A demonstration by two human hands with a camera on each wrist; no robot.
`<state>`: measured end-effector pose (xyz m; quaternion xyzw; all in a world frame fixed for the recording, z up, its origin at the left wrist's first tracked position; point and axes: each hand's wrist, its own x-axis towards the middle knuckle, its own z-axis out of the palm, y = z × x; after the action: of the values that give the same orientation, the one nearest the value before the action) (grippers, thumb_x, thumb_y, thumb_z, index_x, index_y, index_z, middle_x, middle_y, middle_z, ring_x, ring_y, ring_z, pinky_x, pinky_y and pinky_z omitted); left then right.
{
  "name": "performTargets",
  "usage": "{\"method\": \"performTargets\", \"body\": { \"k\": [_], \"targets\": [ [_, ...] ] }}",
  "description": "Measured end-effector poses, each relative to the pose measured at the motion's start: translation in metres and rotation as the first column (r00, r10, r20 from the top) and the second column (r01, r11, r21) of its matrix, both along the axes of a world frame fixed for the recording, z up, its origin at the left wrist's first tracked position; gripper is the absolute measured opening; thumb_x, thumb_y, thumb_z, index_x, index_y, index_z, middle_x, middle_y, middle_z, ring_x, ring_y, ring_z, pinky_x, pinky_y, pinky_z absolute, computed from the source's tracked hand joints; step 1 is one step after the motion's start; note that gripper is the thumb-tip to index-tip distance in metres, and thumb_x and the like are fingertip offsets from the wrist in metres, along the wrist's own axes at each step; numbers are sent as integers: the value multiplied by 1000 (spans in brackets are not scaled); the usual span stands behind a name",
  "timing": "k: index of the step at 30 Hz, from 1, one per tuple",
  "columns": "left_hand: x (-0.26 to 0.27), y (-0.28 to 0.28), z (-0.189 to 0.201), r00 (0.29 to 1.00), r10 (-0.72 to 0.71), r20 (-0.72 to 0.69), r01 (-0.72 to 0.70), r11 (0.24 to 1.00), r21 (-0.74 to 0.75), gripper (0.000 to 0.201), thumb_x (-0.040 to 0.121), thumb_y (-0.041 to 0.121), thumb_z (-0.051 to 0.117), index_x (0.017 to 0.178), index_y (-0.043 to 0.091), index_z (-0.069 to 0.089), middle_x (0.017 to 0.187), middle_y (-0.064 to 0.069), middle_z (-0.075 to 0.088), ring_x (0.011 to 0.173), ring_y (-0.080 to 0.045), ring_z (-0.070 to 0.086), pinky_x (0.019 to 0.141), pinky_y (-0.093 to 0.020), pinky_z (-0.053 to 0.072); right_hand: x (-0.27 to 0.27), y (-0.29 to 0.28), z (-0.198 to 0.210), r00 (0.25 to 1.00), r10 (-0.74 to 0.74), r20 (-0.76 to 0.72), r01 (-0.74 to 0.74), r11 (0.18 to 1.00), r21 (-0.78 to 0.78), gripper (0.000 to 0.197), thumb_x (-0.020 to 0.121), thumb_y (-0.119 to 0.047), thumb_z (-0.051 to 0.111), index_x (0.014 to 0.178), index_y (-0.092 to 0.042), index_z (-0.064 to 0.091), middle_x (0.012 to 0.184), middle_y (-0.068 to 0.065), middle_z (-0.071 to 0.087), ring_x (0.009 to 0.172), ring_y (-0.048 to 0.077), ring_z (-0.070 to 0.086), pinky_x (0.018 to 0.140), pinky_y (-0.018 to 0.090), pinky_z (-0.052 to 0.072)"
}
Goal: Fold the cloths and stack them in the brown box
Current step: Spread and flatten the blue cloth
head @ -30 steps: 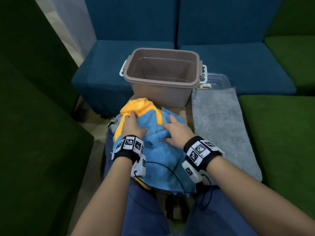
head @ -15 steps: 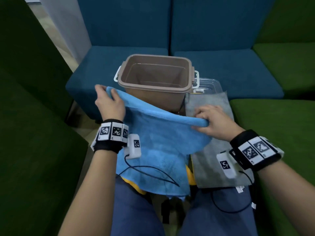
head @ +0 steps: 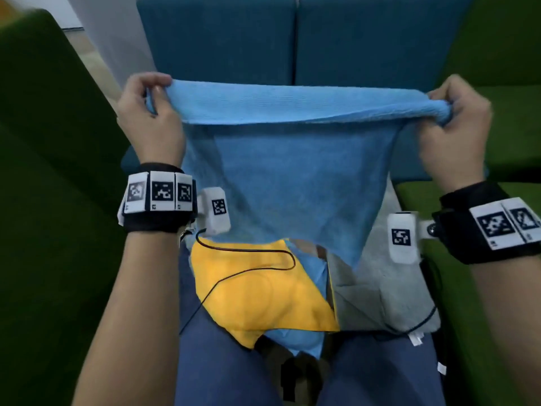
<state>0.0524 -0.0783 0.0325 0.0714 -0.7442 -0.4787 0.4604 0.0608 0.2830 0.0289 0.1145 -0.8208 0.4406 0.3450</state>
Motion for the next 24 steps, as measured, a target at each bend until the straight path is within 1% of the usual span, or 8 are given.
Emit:
{"method": "performTargets", "body": {
  "k": [3, 5, 9, 12, 16, 19, 21, 24],
  "targets": [
    [-2, -5, 2, 996, -87, 22, 82, 984, 160, 33, 78, 4, 44, 74, 27, 67, 82, 3, 68, 76, 1, 61, 79, -16, 48, 4, 3, -4, 998, -4, 58, 3, 1000, 23, 13, 77, -2, 52, 70, -8, 44, 66, -6, 45, 61, -3, 39, 53, 15, 29],
    [2, -9, -3, 985, -170, 23, 162, 964, 209, 39, 71, 1, 42, 74, 26, 72, 78, 4, 70, 75, -4, 62, 76, -22, 49, 7, 8, -9, 998, 19, 67, -14, 997, -77, 24, 70, 4, 48, 68, -18, 38, 75, -10, 56, 68, 3, 52, 52, 17, 41],
    [13, -5, -22, 943, -316, 99, 302, 944, 136, 49, 65, -11, 39, 99, 4, 71, 95, -9, 69, 80, 0, 63, 77, -18, 47, 9, 20, -19, 986, 76, 148, -62, 993, -96, 30, 76, 3, 52, 70, -18, 31, 81, 2, 59, 79, 17, 56, 61, 29, 46],
    [10, -8, -40, 930, -338, 145, 321, 939, 125, 35, 75, -10, 54, 102, 5, 70, 103, -17, 70, 82, -5, 65, 77, -19, 50, 7, 30, -35, 971, 40, 237, -28, 998, -54, 32, 78, 6, 51, 75, -23, 37, 77, -3, 50, 77, 17, 50, 67, 35, 40],
    [11, -8, -70, 921, -292, 256, 297, 955, 21, 14, 87, 4, 64, 96, 12, 69, 107, -8, 59, 93, -2, 59, 78, -13, 48, 13, 26, -64, 952, 33, 303, -2, 995, -102, 17, 94, -5, 55, 103, -19, 59, 92, -2, 63, 81, -4, 58, 78, 15, 46],
    [18, -5, -97, 900, -259, 351, 278, 961, -3, 20, 95, 16, 51, 95, -1, 62, 96, -9, 55, 86, -9, 51, 77, -21, 44, 25, 20, -99, 848, 130, 513, -51, 985, -166, 17, 101, -17, 49, 105, -6, 62, 98, 5, 68, 73, -18, 56, 78, 16, 50],
    [27, -2, -113, 857, -276, 436, 306, 952, 1, 25, 98, 13, 45, 77, 0, 49, 73, -6, 44, 67, -11, 38, 65, -30, 32, 37, 17, -116, 734, 178, 655, -124, 984, -129, 36, 100, -31, 51, 86, 1, 62, 77, 2, 73, 65, -12, 55, 67, 20, 53],
    [40, -2, -136, 720, -301, 626, 409, 912, -33, 33, 100, 9, 43, 68, 11, 40, 62, 1, 37, 61, -13, 33, 58, -29, 27, 52, 18, -130, 466, 223, 856, -341, 938, -59, 24, 100, -18, 49, 80, -15, 63, 68, -7, 68, 69, 4, 61, 57, 11, 44]
  ]
}}
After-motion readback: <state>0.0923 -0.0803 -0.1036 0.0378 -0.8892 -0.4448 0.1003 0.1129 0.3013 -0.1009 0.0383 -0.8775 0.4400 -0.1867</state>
